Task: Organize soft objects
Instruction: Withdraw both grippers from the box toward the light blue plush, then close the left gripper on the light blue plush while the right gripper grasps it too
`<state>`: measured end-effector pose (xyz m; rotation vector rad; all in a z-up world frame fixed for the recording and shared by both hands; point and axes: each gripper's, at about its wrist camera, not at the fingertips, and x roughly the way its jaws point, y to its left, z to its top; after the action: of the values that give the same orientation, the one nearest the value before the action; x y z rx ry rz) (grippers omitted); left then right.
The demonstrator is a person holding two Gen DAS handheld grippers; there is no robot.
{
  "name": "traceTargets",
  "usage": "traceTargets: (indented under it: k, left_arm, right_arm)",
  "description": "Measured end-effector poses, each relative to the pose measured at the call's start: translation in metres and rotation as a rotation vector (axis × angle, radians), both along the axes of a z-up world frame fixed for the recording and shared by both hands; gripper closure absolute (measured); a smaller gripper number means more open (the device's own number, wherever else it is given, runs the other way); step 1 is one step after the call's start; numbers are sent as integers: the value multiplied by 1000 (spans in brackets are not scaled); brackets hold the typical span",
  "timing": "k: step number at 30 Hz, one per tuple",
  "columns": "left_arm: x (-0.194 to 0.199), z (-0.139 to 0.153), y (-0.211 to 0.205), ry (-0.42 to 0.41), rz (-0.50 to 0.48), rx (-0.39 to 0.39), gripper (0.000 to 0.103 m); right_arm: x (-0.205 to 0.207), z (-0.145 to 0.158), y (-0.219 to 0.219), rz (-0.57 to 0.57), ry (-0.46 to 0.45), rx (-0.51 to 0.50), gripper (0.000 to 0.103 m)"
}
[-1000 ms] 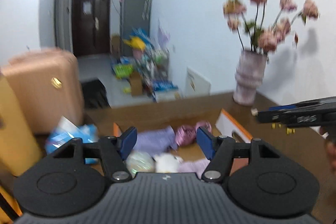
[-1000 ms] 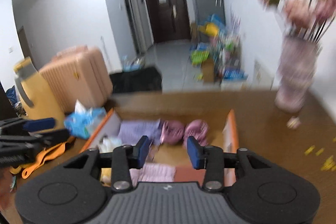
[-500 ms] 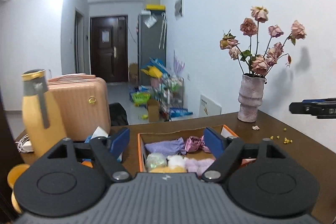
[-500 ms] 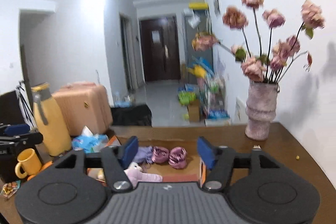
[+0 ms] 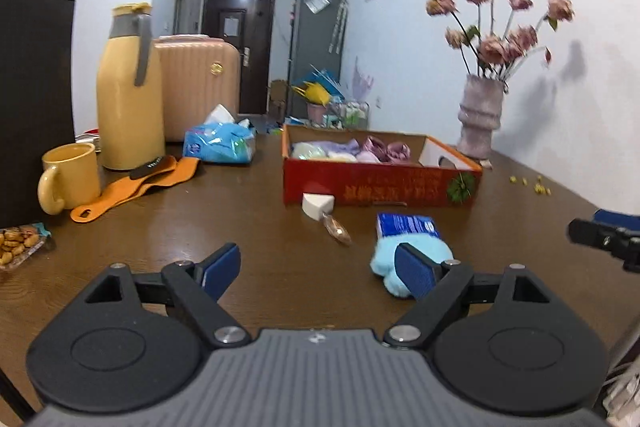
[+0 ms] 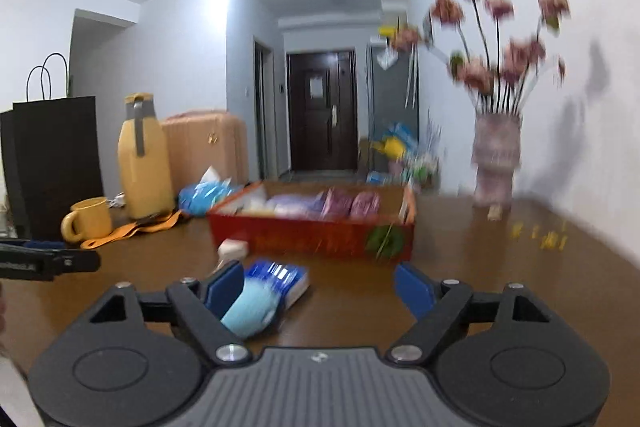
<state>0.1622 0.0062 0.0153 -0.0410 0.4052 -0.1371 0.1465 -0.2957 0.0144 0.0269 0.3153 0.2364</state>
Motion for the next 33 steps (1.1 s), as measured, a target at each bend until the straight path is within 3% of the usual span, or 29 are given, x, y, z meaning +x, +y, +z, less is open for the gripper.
traceTargets:
  k: [6,11,14,20,22,25,28,33]
  left_arm:
    - [21,-7,-9,41,-31,9,17]
    - [51,-14,-26,94,-76,81,17]
    - [78,-20,-24,136,-102,19,18]
    - [135,-43,-22,316,-185,-182,43]
    - [148,-49,-24,353,-227,-239,45]
    - [159,-56,-25,368,-250,-280,53]
    - [163,-61,-22,394,-282,-338,69]
    - [157,-63,-24,433,-296,-361,74]
  right_arm:
    - [11,-11,12,0,44,-9,22]
    - [33,-23,23,62,105,15,22]
    - [52,-29,30,99,144,63,23]
    - [89,-47,47,149,233,113,26]
    - [98,-52,51,160,254,119,31]
    - [110,-58,52,165,291,148,37]
    - [117,-62,49,173,335,196,48]
    - [122,-71,36,144,364,301,59]
